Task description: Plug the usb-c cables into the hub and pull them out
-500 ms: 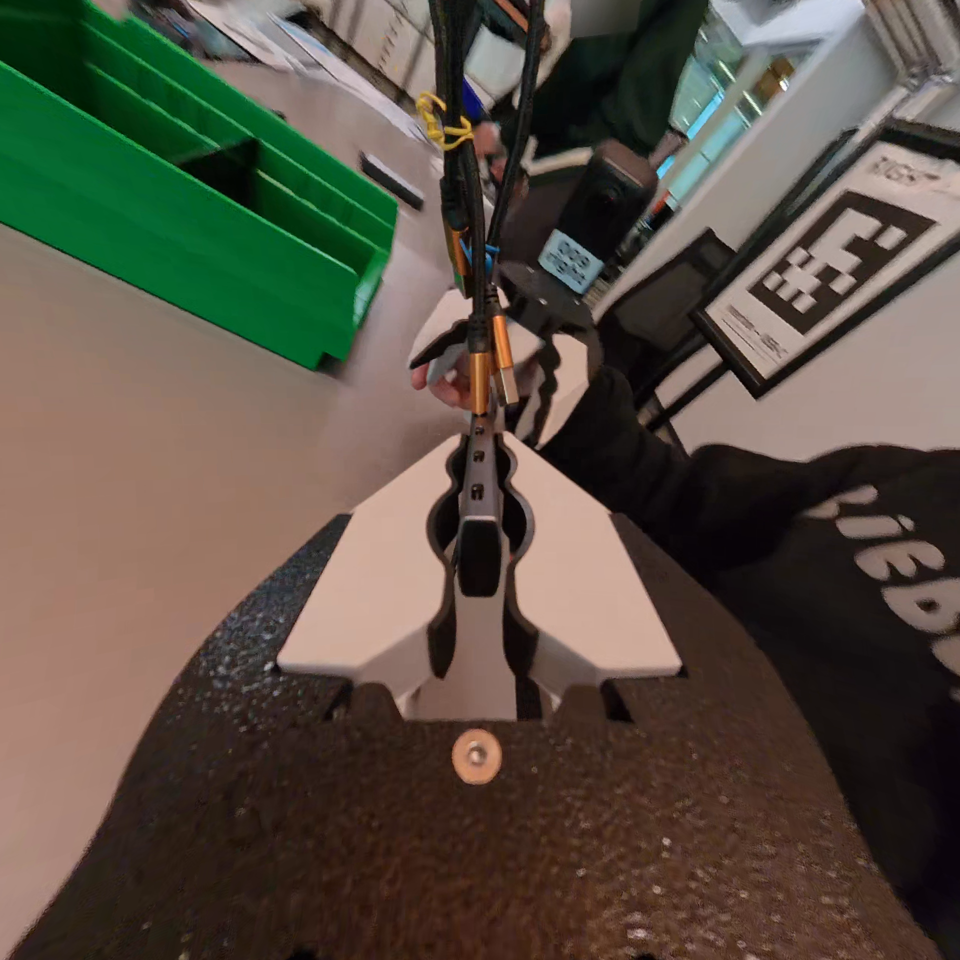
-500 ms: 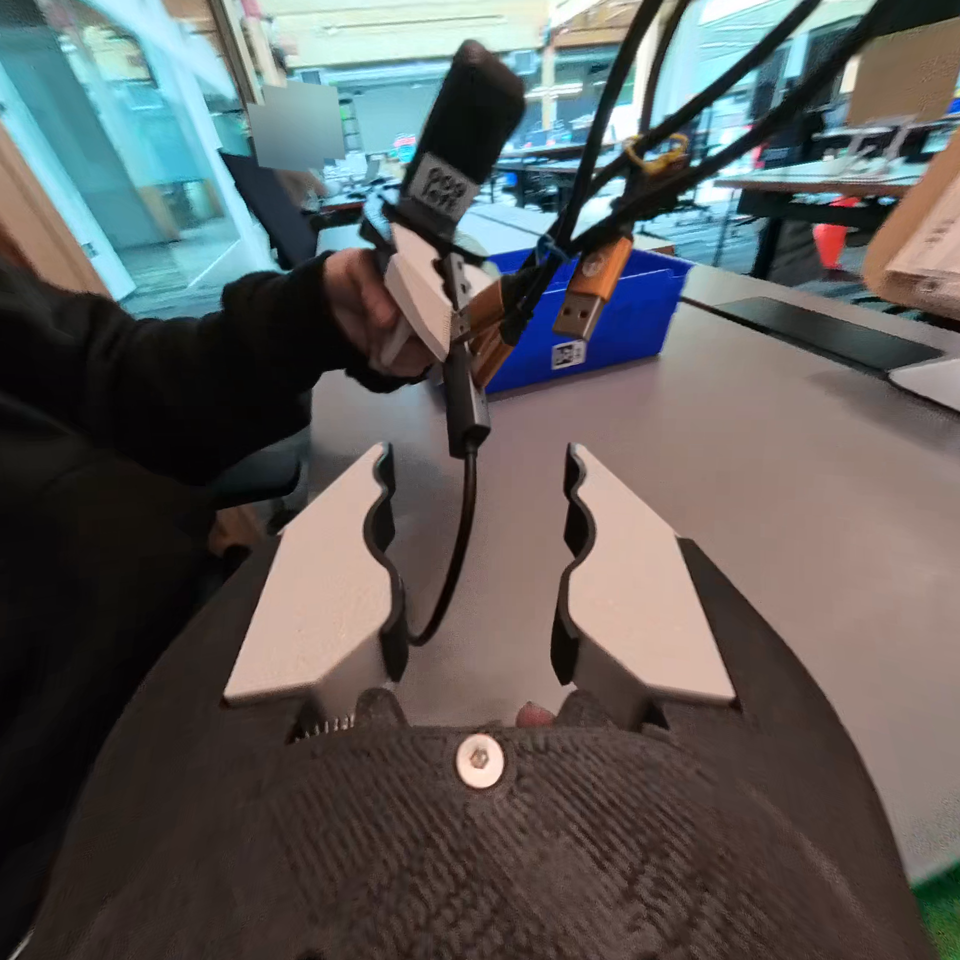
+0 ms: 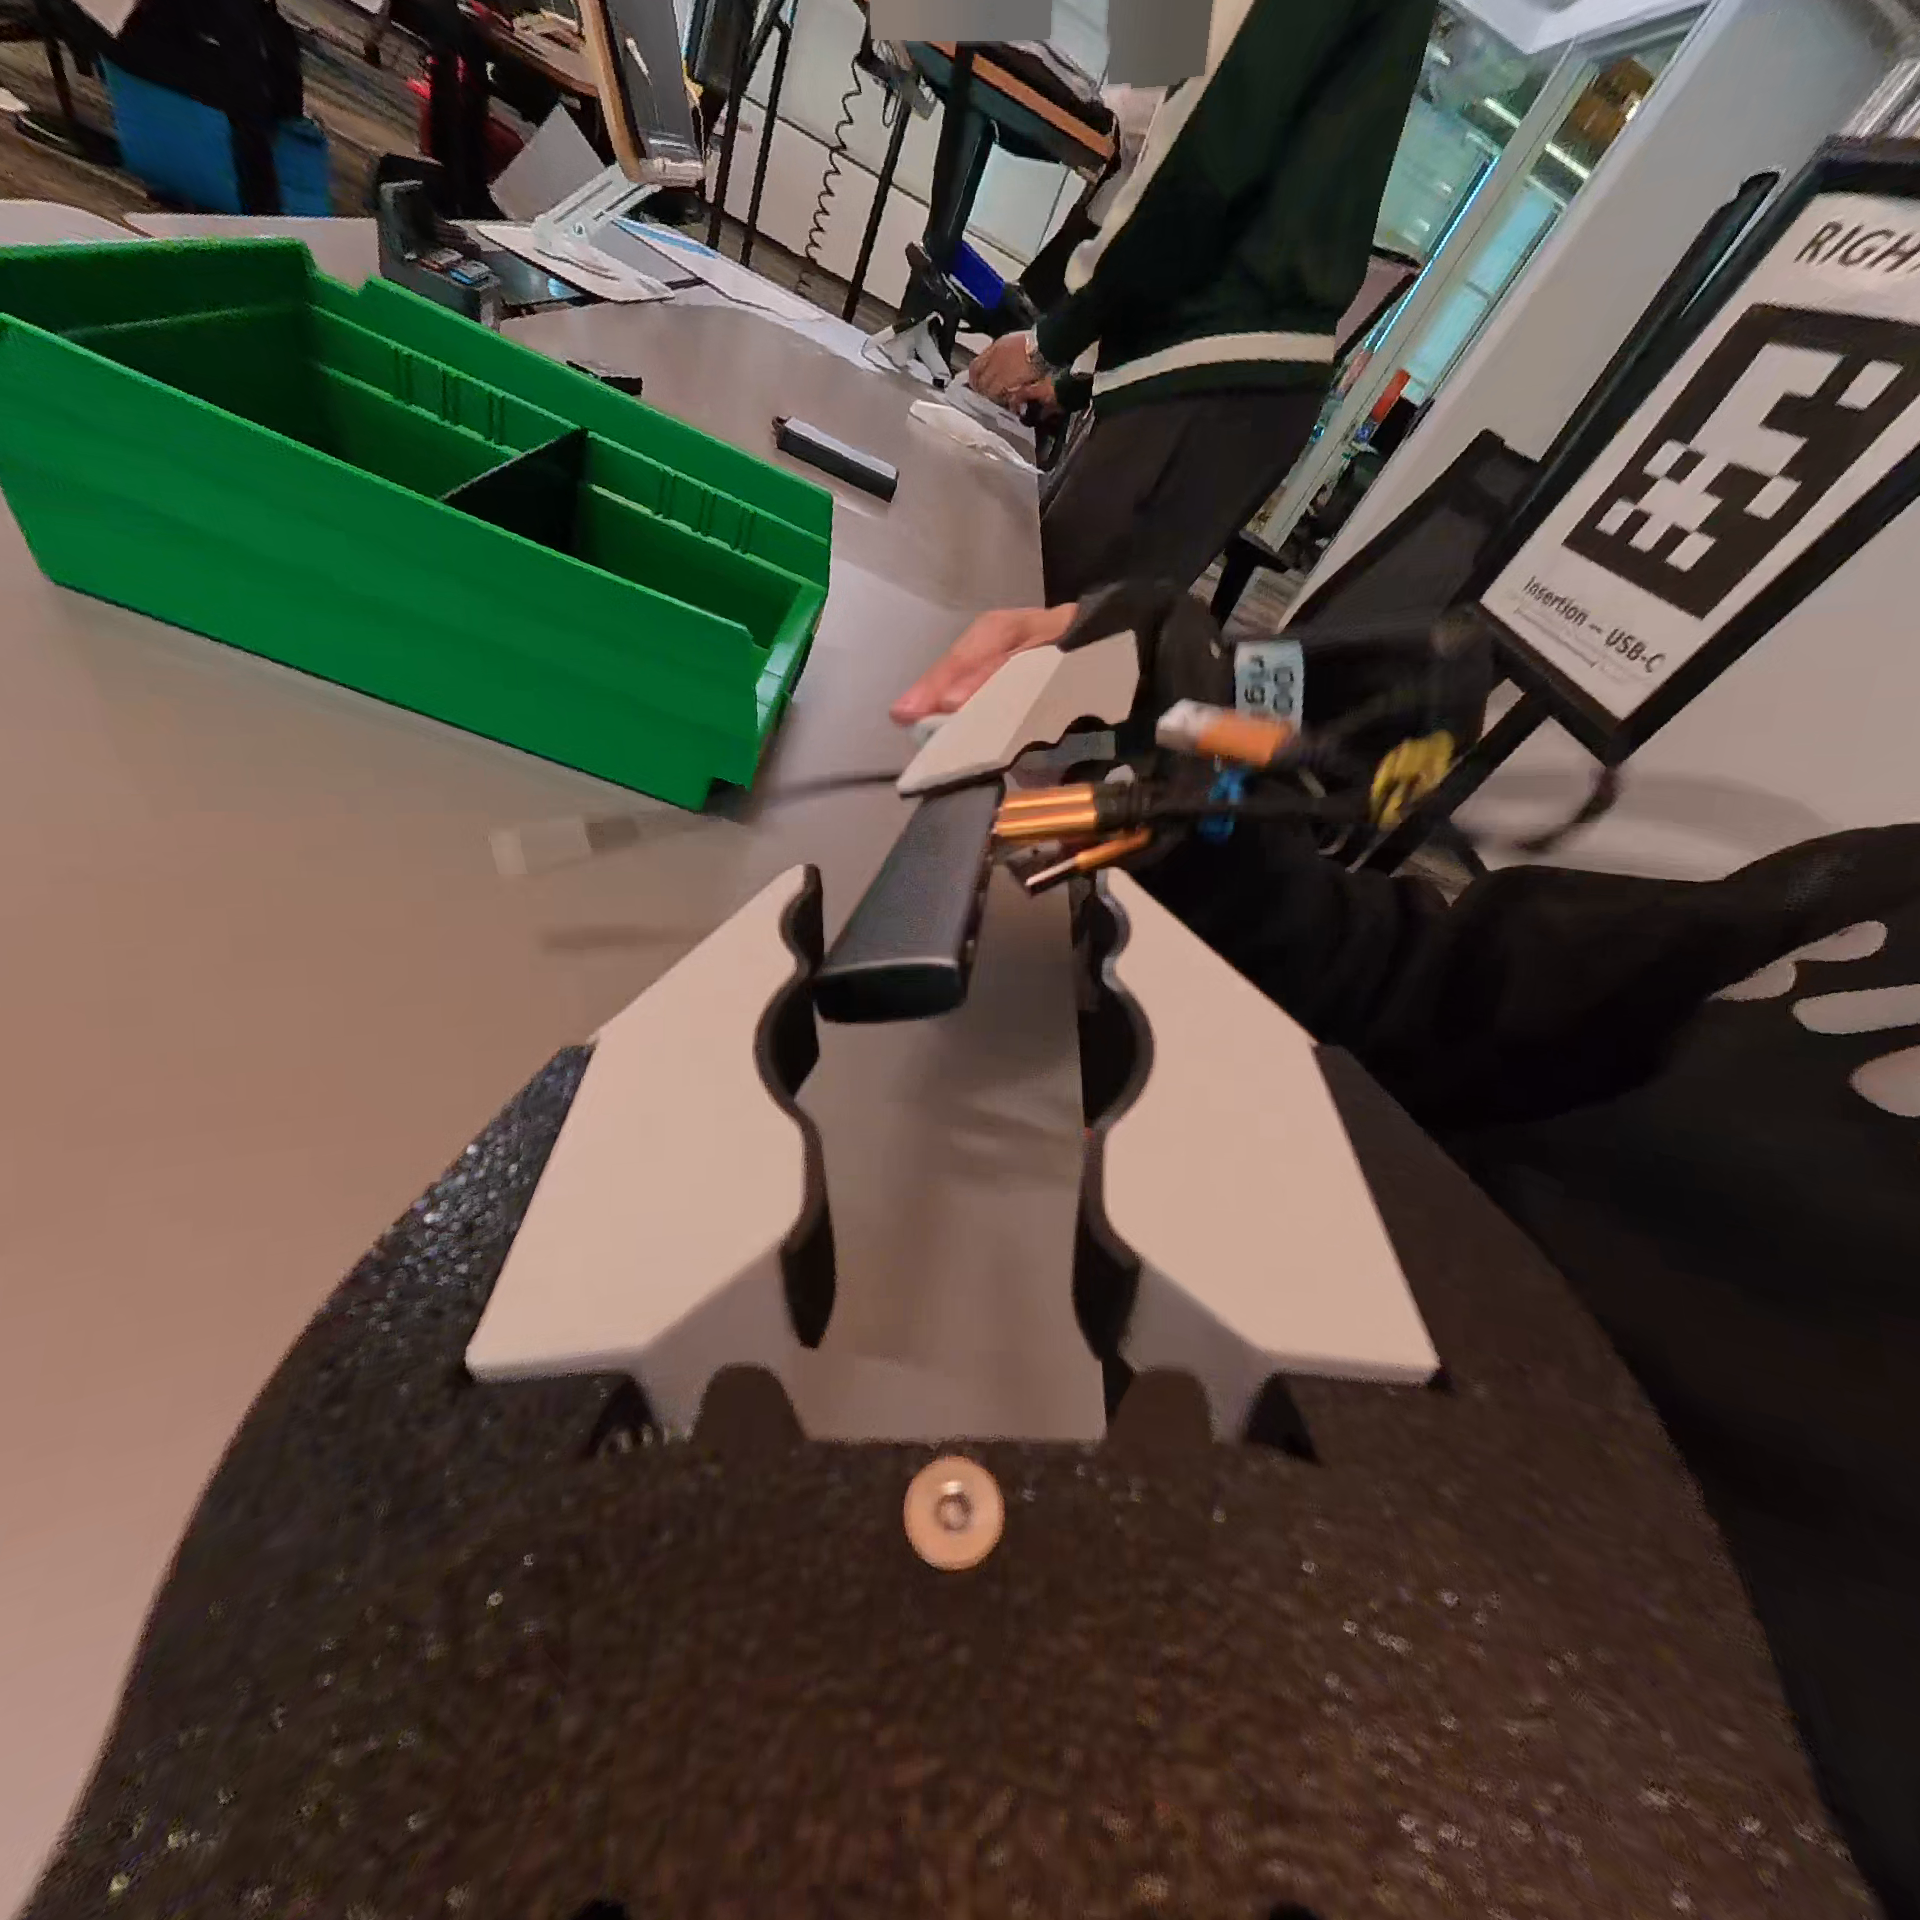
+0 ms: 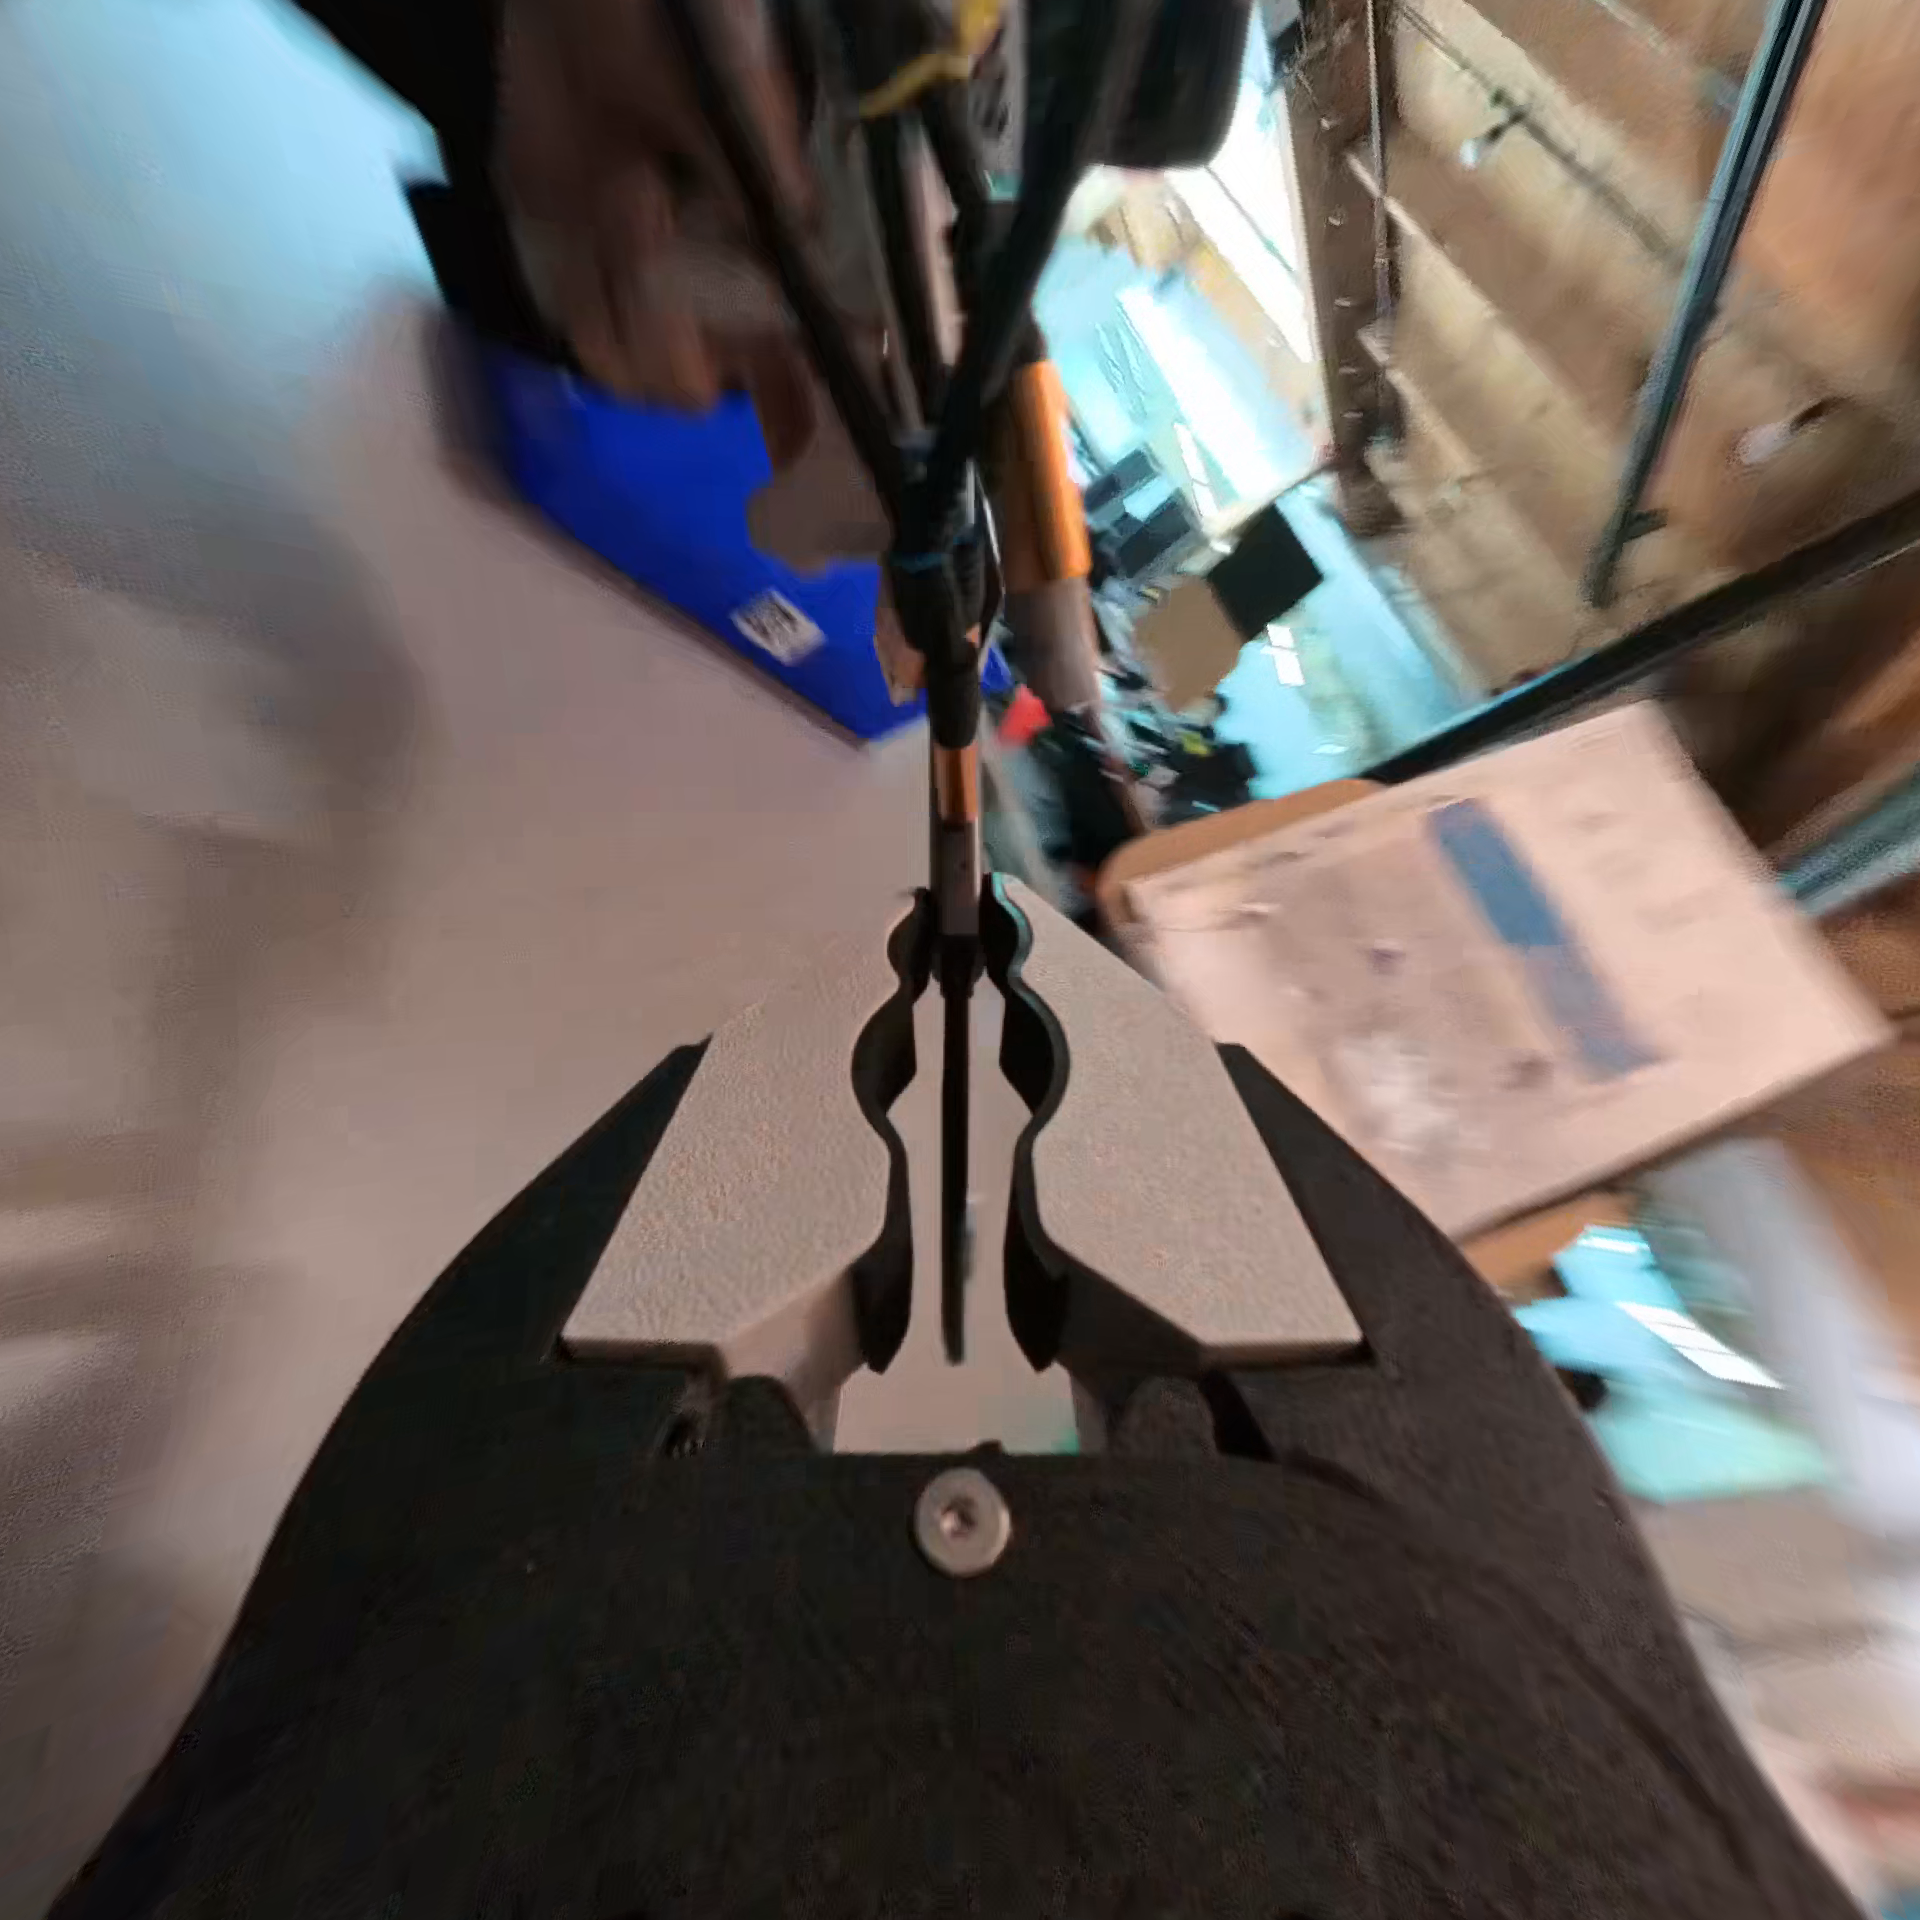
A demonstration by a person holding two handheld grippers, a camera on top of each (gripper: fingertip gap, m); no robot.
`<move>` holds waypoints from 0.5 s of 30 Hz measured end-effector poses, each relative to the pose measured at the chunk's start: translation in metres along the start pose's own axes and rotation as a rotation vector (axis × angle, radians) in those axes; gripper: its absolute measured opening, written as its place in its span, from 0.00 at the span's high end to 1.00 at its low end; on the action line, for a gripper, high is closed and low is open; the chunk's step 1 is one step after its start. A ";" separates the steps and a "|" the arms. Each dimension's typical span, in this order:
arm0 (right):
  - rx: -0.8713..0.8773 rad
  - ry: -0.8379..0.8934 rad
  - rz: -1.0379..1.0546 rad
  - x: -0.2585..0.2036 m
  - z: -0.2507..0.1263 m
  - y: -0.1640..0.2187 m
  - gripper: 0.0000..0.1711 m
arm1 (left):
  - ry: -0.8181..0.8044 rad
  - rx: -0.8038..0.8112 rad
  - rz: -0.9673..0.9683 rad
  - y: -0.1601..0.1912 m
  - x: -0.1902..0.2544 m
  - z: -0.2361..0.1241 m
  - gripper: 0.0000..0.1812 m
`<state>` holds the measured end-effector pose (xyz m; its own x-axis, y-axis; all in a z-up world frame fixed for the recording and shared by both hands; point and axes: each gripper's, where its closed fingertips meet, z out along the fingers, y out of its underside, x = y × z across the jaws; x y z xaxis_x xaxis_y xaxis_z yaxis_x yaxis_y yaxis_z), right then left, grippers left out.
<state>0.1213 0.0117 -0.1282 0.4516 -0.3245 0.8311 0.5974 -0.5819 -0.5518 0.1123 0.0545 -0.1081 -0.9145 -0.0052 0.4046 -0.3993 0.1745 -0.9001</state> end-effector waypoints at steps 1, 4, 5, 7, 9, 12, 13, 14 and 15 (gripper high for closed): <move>-0.044 0.045 -0.114 0.002 0.001 0.003 0.96 | 0.001 0.008 -0.010 0.000 -0.001 -0.005 0.73; -0.012 0.126 -0.302 0.000 0.004 -0.010 0.96 | -0.009 0.009 -0.033 0.004 -0.008 -0.015 0.73; 0.006 0.130 -0.297 -0.001 0.005 -0.015 0.96 | -0.014 0.005 -0.044 0.007 -0.011 -0.018 0.73; 0.013 0.153 -0.330 -0.002 0.008 -0.019 0.96 | 0.024 0.021 -0.063 0.009 -0.007 -0.020 0.73; 0.011 0.153 -0.345 -0.005 0.011 -0.019 0.96 | 0.046 0.033 -0.072 0.010 -0.002 -0.019 0.75; 0.010 0.152 -0.355 -0.008 0.014 -0.018 0.96 | 0.055 0.018 -0.033 0.016 0.004 -0.014 0.81; 0.010 0.138 -0.352 -0.011 0.015 -0.018 0.96 | 0.036 0.016 -0.018 0.017 0.002 -0.013 0.85; 0.008 0.136 -0.357 -0.012 0.015 -0.018 0.96 | 0.020 0.009 -0.004 0.018 0.001 -0.012 0.88; 0.005 0.143 -0.365 -0.011 0.015 -0.017 0.96 | 0.017 0.011 0.009 0.018 0.001 -0.012 0.88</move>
<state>0.1162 0.0368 -0.1291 0.1118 -0.1976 0.9739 0.7053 -0.6746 -0.2178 0.1049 0.0691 -0.1217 -0.9169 0.0129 0.3988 -0.3915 0.1640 -0.9054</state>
